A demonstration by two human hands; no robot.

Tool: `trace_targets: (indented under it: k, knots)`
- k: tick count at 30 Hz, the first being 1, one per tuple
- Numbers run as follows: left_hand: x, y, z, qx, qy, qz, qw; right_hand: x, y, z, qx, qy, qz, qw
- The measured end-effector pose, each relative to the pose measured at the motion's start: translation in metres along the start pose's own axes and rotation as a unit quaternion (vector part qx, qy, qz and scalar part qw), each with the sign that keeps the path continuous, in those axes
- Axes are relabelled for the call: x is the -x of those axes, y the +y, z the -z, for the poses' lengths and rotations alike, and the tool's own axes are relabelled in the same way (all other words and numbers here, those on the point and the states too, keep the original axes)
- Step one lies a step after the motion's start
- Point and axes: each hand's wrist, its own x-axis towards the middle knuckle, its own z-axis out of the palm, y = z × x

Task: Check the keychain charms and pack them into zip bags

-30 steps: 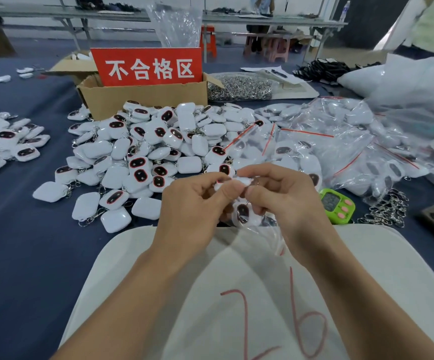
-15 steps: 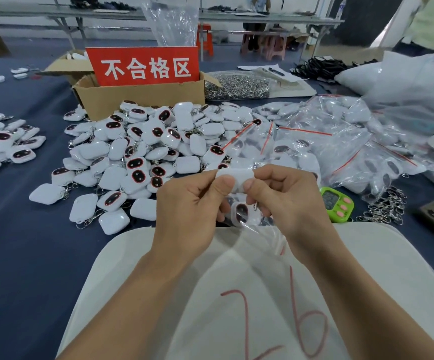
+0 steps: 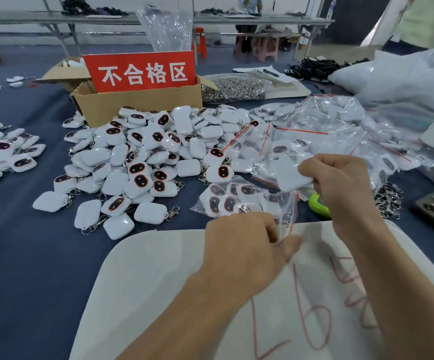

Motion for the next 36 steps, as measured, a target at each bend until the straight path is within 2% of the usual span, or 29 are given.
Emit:
trace_targets:
  k: [2,4,8,11,14,16,21,24,27,30,32,34,36]
  knots:
    - [-0.001,-0.001,-0.005,-0.027,-0.009,0.007,1.0,0.0,-0.002,0.005,0.002,-0.045,-0.017,0.999]
    - [-0.003,-0.005,-0.004,0.001,-0.023,0.009,1.0,0.002,-0.004,0.01,0.012,-0.078,-0.009,0.997]
    - [-0.006,-0.005,0.006,0.148,-0.043,0.052,0.987,0.001,-0.003,0.014,0.009,-0.078,0.028,0.996]
    - [-0.008,-0.004,0.01,0.232,-0.01,0.061,0.971,0.001,0.0,0.014,0.021,-0.136,0.048,0.989]
    - [-0.01,-0.005,0.013,0.289,0.033,0.031,0.956,0.004,0.005,0.005,0.079,-0.202,0.064,0.974]
    - [-0.008,-0.005,0.014,0.328,0.042,-0.003,0.944,0.008,0.008,-0.005,0.132,-0.209,0.075,0.966]
    - [-0.002,-0.004,0.014,0.324,-0.031,-0.074,0.943,0.008,0.011,-0.013,0.252,-0.179,0.079,0.948]
    - [-0.015,-0.013,0.021,0.361,0.018,-0.006,0.932,0.003,0.011,-0.001,0.304,-0.187,0.05,0.933]
    - [-0.035,-0.039,0.033,0.357,0.137,0.098,0.919,0.002,0.009,0.006,0.23,-0.186,0.054,0.954]
    - [-0.045,-0.071,0.048,0.264,0.209,0.177,0.925,-0.002,0.013,0.005,0.118,-0.119,0.068,0.983]
    - [-0.048,-0.086,0.054,0.191,0.196,0.217,0.937,-0.005,0.019,0.002,0.061,-0.011,0.066,0.996]
    - [-0.05,-0.092,0.053,0.152,0.174,0.225,0.947,-0.005,0.021,-0.001,0.051,0.081,0.064,0.993]
    - [-0.05,-0.091,0.049,0.144,0.146,0.198,0.959,-0.003,0.022,-0.005,0.101,0.111,0.085,0.985]
